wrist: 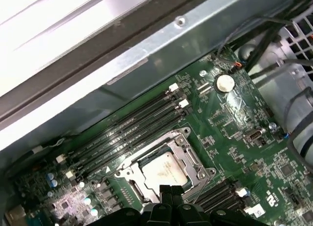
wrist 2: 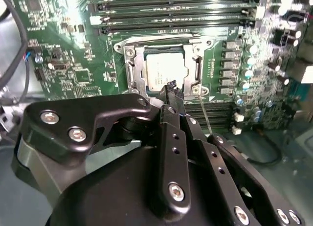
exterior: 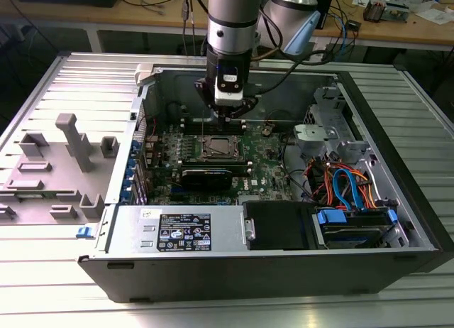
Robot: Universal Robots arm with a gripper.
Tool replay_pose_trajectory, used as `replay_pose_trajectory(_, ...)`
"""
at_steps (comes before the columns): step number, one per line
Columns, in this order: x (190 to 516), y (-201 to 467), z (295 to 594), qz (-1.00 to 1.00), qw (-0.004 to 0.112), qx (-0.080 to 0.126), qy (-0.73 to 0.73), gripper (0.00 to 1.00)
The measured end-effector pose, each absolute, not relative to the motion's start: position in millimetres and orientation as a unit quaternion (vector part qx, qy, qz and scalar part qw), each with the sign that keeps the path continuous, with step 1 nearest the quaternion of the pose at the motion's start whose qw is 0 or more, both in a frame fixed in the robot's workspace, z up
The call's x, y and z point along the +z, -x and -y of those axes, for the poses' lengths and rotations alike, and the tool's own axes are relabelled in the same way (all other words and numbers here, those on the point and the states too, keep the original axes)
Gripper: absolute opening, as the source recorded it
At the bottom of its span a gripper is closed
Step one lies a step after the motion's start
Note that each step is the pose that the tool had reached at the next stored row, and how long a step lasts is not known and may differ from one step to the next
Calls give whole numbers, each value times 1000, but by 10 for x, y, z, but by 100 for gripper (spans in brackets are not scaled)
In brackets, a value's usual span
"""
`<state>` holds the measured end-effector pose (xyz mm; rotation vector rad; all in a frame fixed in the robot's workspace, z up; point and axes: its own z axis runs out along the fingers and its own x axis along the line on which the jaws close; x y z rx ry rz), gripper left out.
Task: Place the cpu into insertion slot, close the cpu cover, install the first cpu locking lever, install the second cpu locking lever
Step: 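Install the first cpu locking lever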
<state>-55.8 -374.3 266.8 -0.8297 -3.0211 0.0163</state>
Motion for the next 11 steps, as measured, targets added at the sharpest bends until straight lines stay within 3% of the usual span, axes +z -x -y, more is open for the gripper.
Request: replay_pose_trajectory(11, 2668, 559, 3746, 986, 3, 5, 169, 11)
